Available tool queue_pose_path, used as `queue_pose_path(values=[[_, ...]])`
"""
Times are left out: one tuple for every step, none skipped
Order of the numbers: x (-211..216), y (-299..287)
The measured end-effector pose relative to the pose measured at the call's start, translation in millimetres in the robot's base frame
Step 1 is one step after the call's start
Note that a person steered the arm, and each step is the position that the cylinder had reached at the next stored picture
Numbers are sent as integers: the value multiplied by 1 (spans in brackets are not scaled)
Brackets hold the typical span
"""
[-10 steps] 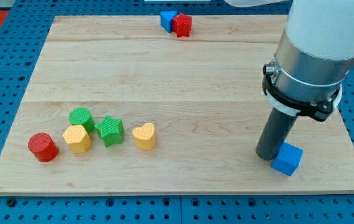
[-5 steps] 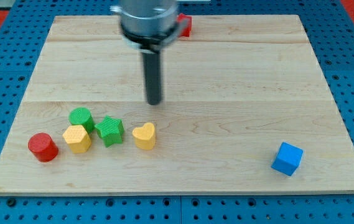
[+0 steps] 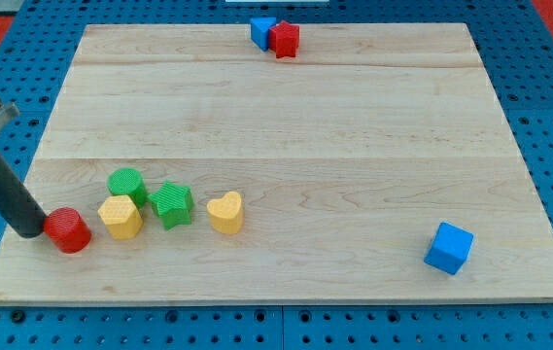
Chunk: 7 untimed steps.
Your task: Slide red circle below the yellow hexagon
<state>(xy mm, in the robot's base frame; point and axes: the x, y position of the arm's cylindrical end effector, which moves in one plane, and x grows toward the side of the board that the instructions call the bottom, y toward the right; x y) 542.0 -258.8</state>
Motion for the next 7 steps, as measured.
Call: queue_pose_path(values=[[0,26],[0,65],[1,107],[2,108],[29,80],[51,81],[49,93]])
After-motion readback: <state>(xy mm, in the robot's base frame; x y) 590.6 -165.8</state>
